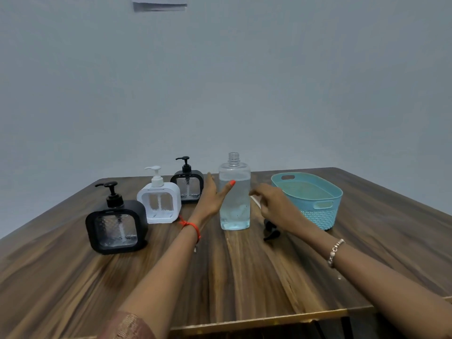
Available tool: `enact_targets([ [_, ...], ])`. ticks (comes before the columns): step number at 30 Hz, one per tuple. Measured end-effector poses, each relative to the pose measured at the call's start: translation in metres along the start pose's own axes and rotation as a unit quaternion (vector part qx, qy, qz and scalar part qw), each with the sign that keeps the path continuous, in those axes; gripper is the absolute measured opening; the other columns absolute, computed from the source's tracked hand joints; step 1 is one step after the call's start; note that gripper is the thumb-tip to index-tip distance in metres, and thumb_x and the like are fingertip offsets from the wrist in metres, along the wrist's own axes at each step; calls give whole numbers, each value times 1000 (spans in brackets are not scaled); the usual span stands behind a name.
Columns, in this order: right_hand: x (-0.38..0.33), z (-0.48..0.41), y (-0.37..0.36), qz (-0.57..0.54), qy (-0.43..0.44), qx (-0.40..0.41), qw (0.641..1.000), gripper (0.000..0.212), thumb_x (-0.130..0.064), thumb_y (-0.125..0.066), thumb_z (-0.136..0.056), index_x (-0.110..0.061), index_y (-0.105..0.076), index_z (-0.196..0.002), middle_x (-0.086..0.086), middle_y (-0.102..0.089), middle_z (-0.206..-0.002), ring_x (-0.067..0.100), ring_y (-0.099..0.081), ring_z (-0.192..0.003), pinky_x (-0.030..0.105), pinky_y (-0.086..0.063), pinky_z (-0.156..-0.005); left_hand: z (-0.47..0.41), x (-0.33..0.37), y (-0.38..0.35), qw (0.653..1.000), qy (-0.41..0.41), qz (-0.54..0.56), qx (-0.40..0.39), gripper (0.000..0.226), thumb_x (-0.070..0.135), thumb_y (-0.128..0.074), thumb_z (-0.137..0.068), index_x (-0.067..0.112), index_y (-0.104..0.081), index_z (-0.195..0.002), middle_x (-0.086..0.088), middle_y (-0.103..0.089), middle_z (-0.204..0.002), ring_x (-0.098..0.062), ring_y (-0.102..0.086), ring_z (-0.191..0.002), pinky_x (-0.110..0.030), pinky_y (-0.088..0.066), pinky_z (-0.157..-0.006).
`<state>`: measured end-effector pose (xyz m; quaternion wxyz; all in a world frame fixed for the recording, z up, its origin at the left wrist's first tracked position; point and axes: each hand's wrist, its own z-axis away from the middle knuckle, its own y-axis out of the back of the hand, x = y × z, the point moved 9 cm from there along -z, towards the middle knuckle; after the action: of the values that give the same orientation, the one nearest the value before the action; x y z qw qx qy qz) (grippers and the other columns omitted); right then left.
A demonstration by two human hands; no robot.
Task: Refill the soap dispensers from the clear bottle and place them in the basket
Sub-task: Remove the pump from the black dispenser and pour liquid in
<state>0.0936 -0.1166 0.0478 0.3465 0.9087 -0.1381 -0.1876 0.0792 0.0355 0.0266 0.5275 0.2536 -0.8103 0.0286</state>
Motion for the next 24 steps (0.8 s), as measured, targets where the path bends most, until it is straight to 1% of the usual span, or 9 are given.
enact_targets([
  [3, -31, -17, 6, -54, 12, 54, 997, 28, 10, -50, -77, -1, -67, -96, 11, -70, -93, 13, -60, -80, 9, -41, -74, 4, 21, 29, 996, -37, -58, 61, 73, 41, -55, -90, -6, -25, -137, -17, -41, -141, -33, -34, -134, -31, -35, -102],
  [6, -60, -34, 1, -126, 2, 80, 989, 22, 6, -51, -81, -3, -67, -95, 7, -69, -92, 10, -59, -82, 19, -51, -72, 17, 43, 71, 987, -54, -63, 141, 59, 34, -56, -91, 4, -37, -138, -11, -46, -139, -24, -43, -129, -29, -37, -104],
  [8, -81, -46, -8, -163, -3, 88, 983, 18, 2, -53, -83, -4, -67, -93, 5, -68, -88, 8, -58, -79, 15, -49, -69, 32, 62, 102, 976, -95, -60, 184, 42, 26, -57, -92, 3, -50, -126, -9, -57, -125, -19, -54, -114, -16, -45, -91],
  [10, -99, -58, -21, -202, -14, 88, 975, 16, 0, -56, -83, -4, -68, -92, 5, -68, -86, 9, -59, -77, 12, -46, -68, 50, 79, 132, 961, -138, -92, 223, 30, 23, -57, -92, 5, -58, -116, -2, -61, -110, -10, -56, -101, -2, -42, -76],
  [13, -124, -75, -49, -248, -42, 63, 966, 17, -5, -60, -83, -3, -67, -98, 10, -70, -92, 15, -62, -82, 20, -50, -77, 75, 88, 178, 936, -174, -123, 280, 24, 22, -59, -91, 9, -61, -111, 2, -62, -106, -7, -57, -99, -11, -46, -83],
  [15, -137, -85, -70, -262, -59, 41, 962, 19, -9, -63, -82, -4, -66, -101, 10, -69, -94, 14, -61, -80, 13, -49, -75, 88, 82, 204, 924, -177, -133, 311, 28, 22, -61, -90, 10, -58, -114, 4, -60, -111, -7, -55, -104, -16, -45, -87],
  [17, -151, -93, -91, -283, -74, 7, 956, 23, -13, -66, -82, -4, -64, -103, 10, -67, -95, 11, -57, -78, 4, -43, -63, 97, 65, 230, 919, -157, -142, 334, 37, 23, -63, -88, 12, -53, -121, 3, -56, -120, -8, -51, -112, -17, -40, -91],
  [19, -165, -99, -116, -303, -88, -38, 948, 30, -18, -69, -81, -3, -62, -106, 12, -66, -100, 13, -56, -81, 8, -41, -61, 102, 37, 252, 925, -113, -136, 336, 50, 24, -64, -86, 13, -44, -131, 2, -47, -131, -10, -43, -121, -22, -34, -98],
  [24, -184, -105, -158, -332, -124, -103, 929, 47, -22, -77, -74, 16, -60, -95, 30, -61, -91, 36, -53, -78, 31, -38, -67, 98, -48, 269, 967, 59, -93, 230, 84, 22, -64, -83, 11, -12, -148, -7, -18, -156, -19, -20, -141, -30, -23, -107],
])
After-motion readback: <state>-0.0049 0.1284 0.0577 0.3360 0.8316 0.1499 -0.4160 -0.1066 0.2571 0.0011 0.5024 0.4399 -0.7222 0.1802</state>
